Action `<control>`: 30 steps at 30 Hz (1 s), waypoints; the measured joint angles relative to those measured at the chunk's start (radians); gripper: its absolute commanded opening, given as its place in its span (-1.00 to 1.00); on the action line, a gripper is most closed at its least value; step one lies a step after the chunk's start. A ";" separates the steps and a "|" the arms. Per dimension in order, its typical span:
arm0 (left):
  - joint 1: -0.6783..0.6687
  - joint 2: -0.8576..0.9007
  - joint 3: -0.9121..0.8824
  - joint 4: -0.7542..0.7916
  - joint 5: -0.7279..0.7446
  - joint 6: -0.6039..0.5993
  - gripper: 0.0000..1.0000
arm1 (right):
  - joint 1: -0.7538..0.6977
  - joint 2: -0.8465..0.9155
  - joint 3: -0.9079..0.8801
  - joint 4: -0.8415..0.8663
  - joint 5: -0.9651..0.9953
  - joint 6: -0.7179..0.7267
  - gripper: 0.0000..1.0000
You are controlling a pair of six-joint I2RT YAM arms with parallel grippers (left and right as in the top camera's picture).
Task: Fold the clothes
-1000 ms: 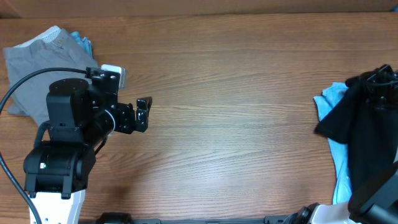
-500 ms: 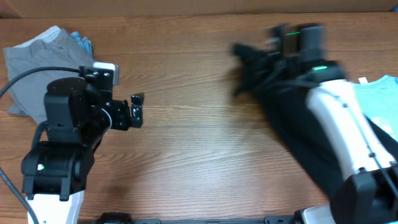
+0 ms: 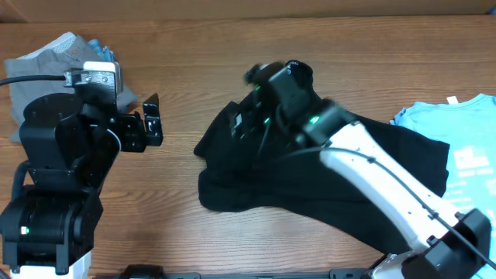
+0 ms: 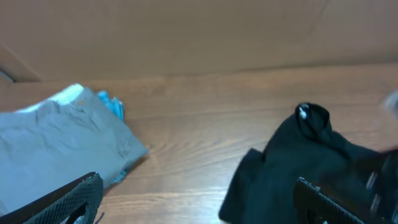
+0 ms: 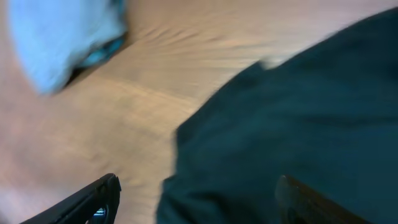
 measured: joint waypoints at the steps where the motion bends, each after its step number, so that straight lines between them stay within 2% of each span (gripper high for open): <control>1: 0.000 0.005 0.000 -0.008 0.010 0.000 0.99 | -0.031 -0.003 0.023 -0.023 0.014 0.000 0.66; 6: -0.001 0.084 0.002 -0.049 0.098 0.000 1.00 | -0.161 -0.055 0.119 -0.101 0.059 -0.006 0.71; 10: -0.022 0.224 0.003 -0.093 0.195 0.000 1.00 | -0.223 -0.148 0.161 -0.111 0.066 -0.008 0.72; 17: -0.035 0.468 0.003 -0.062 0.344 -0.005 1.00 | -0.246 -0.313 0.174 -0.157 0.066 -0.007 0.79; 23: -0.081 0.696 0.005 -0.058 0.406 -0.019 0.88 | -0.246 -0.349 0.176 -0.219 0.065 0.020 0.80; 25: -0.103 0.769 0.005 -0.041 0.408 -0.023 0.75 | -0.248 -0.346 0.176 -0.240 0.066 0.026 0.81; 28: -0.140 0.873 0.005 0.006 0.399 -0.031 0.28 | -0.248 -0.346 0.176 -0.261 0.066 0.030 0.82; 30: -0.161 0.937 0.005 0.033 0.383 -0.031 0.06 | -0.249 -0.346 0.176 -0.270 0.065 0.032 0.82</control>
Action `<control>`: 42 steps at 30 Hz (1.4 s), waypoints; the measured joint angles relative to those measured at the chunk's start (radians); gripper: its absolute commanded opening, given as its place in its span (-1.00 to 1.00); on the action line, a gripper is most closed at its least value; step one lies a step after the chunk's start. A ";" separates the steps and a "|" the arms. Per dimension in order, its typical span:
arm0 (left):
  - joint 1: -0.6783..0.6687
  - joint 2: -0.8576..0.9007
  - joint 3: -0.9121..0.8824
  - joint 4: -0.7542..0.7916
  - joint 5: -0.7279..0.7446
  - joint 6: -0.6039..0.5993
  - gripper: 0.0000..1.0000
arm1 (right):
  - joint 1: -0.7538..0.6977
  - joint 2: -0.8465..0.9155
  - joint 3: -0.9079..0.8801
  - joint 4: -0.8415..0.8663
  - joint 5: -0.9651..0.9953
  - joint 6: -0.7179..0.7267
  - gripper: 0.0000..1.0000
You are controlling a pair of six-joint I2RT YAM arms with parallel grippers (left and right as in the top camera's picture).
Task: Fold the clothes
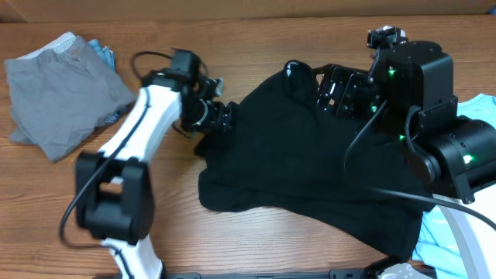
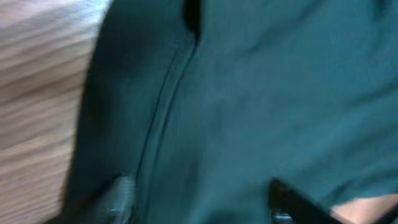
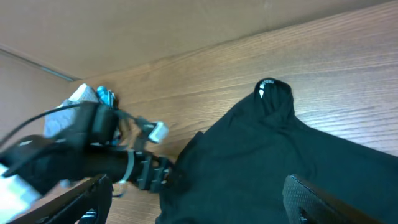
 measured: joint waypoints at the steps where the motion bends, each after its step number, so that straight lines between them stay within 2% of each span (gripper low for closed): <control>1: -0.010 0.026 0.000 0.009 -0.008 0.000 0.02 | 0.000 0.000 0.000 -0.006 0.000 0.000 0.82; 6: -0.025 0.101 0.000 0.029 -0.070 -0.012 0.01 | -0.001 0.000 0.000 -0.042 0.000 0.000 0.83; 7: -0.025 0.107 0.000 0.032 -0.095 -0.019 -0.23 | -0.001 0.000 0.000 -0.046 0.000 0.001 0.83; 9: -0.025 0.116 0.000 0.037 -0.154 -0.034 -0.85 | -0.001 0.000 0.000 -0.048 0.000 0.001 0.83; 10: -0.025 0.121 0.000 0.038 -0.182 -0.039 -0.92 | -0.001 0.000 0.000 -0.049 0.000 0.000 0.82; 14: -0.025 0.131 0.005 0.037 -0.283 -0.053 -0.92 | -0.001 0.000 0.000 -0.053 0.000 0.000 0.83; 18: -0.004 0.131 0.014 0.039 -0.412 -0.116 -0.92 | -0.001 0.000 0.000 -0.055 0.000 0.001 0.83; 21: 0.071 0.137 0.035 0.013 -0.503 -0.158 -0.92 | -0.001 0.000 0.000 -0.070 0.000 0.001 0.83; 24: 0.178 0.156 0.091 -0.040 -0.522 -0.183 -0.92 | -0.002 0.003 0.000 -0.109 0.002 0.000 0.82; 25: 0.216 0.161 0.118 -0.064 -0.520 -0.194 -0.83 | -0.003 0.007 0.000 -0.123 0.002 0.003 0.82; 27: 0.300 0.164 0.187 -0.113 -0.505 -0.218 -0.53 | -0.010 0.024 0.000 -0.153 0.002 0.023 0.82; 31: 0.382 0.164 0.294 -0.184 -0.446 -0.234 -0.22 | -0.041 0.069 0.000 -0.180 0.002 0.043 0.82; 34: 0.404 0.164 0.383 -0.253 -0.380 -0.228 -0.12 | -0.090 0.126 0.000 -0.194 0.002 0.061 0.80; 38: 0.403 0.164 0.520 -0.339 -0.278 -0.193 -0.07 | -0.181 0.221 0.000 -0.209 0.002 0.074 0.65; 42: 0.386 0.164 0.623 -0.381 -0.159 -0.108 0.01 | -0.278 0.330 0.000 -0.213 0.006 0.079 0.66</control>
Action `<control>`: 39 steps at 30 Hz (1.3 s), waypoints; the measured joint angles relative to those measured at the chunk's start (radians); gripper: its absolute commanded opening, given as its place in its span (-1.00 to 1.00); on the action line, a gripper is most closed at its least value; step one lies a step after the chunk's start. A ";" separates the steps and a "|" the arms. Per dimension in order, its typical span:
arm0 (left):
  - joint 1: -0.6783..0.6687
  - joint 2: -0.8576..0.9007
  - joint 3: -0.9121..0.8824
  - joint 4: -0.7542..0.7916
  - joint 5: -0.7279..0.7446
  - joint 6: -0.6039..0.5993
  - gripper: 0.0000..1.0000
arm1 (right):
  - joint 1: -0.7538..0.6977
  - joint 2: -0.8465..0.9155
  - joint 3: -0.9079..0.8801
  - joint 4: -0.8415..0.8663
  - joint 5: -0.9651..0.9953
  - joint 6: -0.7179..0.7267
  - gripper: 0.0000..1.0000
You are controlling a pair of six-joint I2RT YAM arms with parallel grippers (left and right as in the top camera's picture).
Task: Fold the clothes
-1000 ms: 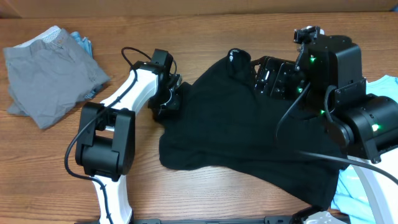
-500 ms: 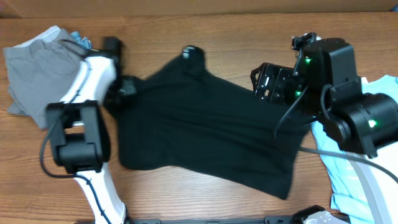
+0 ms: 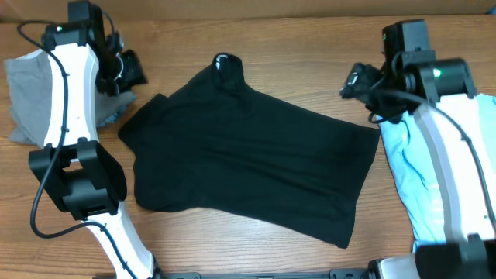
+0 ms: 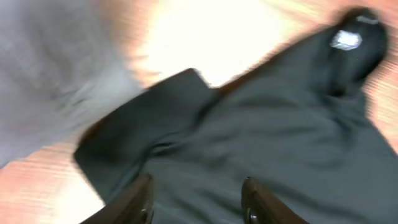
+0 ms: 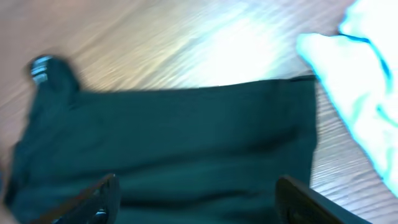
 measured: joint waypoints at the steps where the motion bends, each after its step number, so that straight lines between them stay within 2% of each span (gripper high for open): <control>1: -0.010 0.000 0.011 0.000 0.023 0.020 -0.05 | -0.018 0.024 0.000 0.000 0.001 -0.001 0.66; 3: -0.043 0.000 0.018 0.001 0.054 0.062 -0.30 | -0.050 0.067 0.000 0.002 -0.006 -0.010 0.66; 7: -0.155 0.003 0.014 0.043 0.074 0.138 -0.51 | -0.071 0.104 0.000 0.003 -0.027 -0.032 0.67; 12: -0.293 0.036 0.014 0.142 0.070 0.176 -0.49 | -0.069 0.096 0.000 -0.012 -0.048 -0.052 0.71; 15: -0.352 0.086 0.014 0.190 0.053 0.187 -0.59 | -0.069 0.089 0.000 -0.031 -0.063 -0.061 0.71; 18: -0.384 0.152 0.014 0.207 0.019 0.191 -0.92 | -0.069 0.073 0.000 -0.045 -0.072 -0.068 0.71; 24: -0.393 0.300 0.011 0.234 -0.032 0.190 -0.92 | -0.069 0.056 0.000 -0.051 -0.079 -0.074 0.72; 31: -0.367 0.330 0.005 0.267 -0.117 0.155 -0.92 | -0.069 0.056 0.000 -0.051 -0.079 -0.076 0.73; 35: -0.335 0.333 0.007 0.266 -0.184 0.113 -0.85 | -0.070 0.056 0.000 -0.051 -0.079 -0.076 0.74; 39: -0.289 0.338 0.014 0.275 -0.218 0.052 -0.87 | -0.069 0.056 0.000 -0.048 -0.079 -0.079 0.80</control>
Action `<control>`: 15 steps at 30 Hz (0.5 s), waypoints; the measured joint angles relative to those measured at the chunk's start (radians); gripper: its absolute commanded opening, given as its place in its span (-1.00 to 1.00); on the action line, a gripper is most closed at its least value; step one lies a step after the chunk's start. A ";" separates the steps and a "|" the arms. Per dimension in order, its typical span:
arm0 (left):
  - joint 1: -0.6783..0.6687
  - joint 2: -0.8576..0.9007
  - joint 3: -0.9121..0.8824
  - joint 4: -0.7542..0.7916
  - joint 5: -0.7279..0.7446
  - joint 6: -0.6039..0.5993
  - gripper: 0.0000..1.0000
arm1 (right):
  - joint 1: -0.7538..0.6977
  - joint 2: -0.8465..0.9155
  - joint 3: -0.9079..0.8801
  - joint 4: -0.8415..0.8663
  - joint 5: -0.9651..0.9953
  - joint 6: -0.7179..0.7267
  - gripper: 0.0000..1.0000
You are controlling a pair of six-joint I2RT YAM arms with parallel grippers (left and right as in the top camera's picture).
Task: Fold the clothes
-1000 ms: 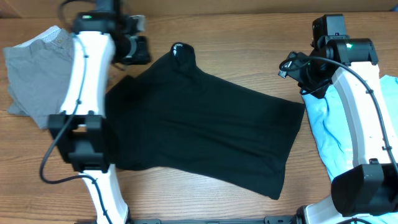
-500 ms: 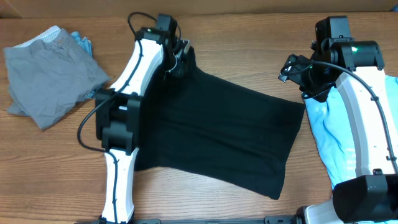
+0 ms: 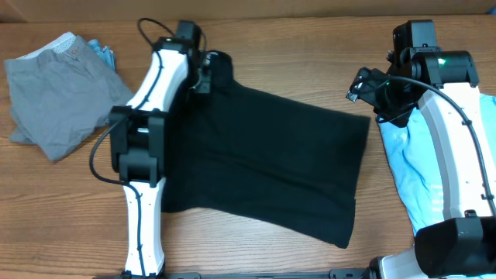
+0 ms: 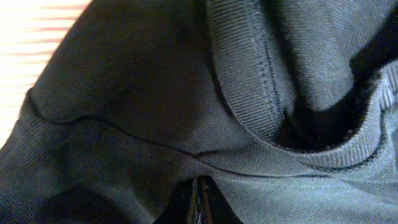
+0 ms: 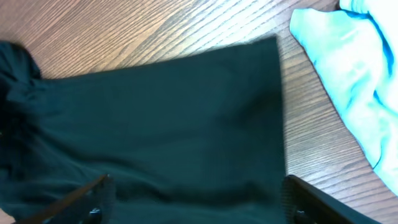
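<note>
A black shirt (image 3: 271,163) lies spread flat across the middle of the table, its collar (image 3: 222,62) toward the far edge. My left gripper (image 3: 203,77) is at that collar. In the left wrist view it (image 4: 200,202) is shut, pinching the black knit just below the collar's ribbed band (image 4: 249,81). My right gripper (image 3: 360,87) hovers by the shirt's far right corner. It (image 5: 199,199) stands open over the shirt's right edge (image 5: 277,106), with nothing between the fingers.
A grey garment (image 3: 58,93) lies crumpled at the far left, with a bit of blue cloth (image 3: 101,53) behind it. A light blue shirt (image 3: 465,163) lies at the right edge, also in the right wrist view (image 5: 348,68). My left arm stretches over the shirt's left side.
My left gripper was by the grey garment at the far left; now it is shut on the black shirt at the collar. The right gripper is still open near the shirt's right corner.
The black shirt was first bunched mid-table with my right gripper over it and the left one off to the side. Then the left gripper was at its left edge. Later the shirt lay spread flat, both grippers apart. Now the left one grips the collar.
</note>
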 measured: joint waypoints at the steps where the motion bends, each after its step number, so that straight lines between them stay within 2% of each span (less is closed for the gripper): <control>1: 0.018 0.002 0.002 0.003 -0.003 -0.020 -0.88 | 0.000 0.000 0.000 0.003 0.000 0.001 0.81; 5: 0.090 0.003 0.002 0.032 0.031 -0.053 -0.78 | 0.000 0.000 0.000 0.034 0.000 0.000 0.83; 13: 0.167 0.048 0.087 0.011 0.232 -0.045 -0.37 | 0.000 0.028 -0.022 0.142 0.000 -0.001 0.81; 15: 0.164 0.064 0.143 -0.025 0.256 -0.042 -0.30 | 0.000 0.060 -0.031 0.156 0.000 -0.002 0.71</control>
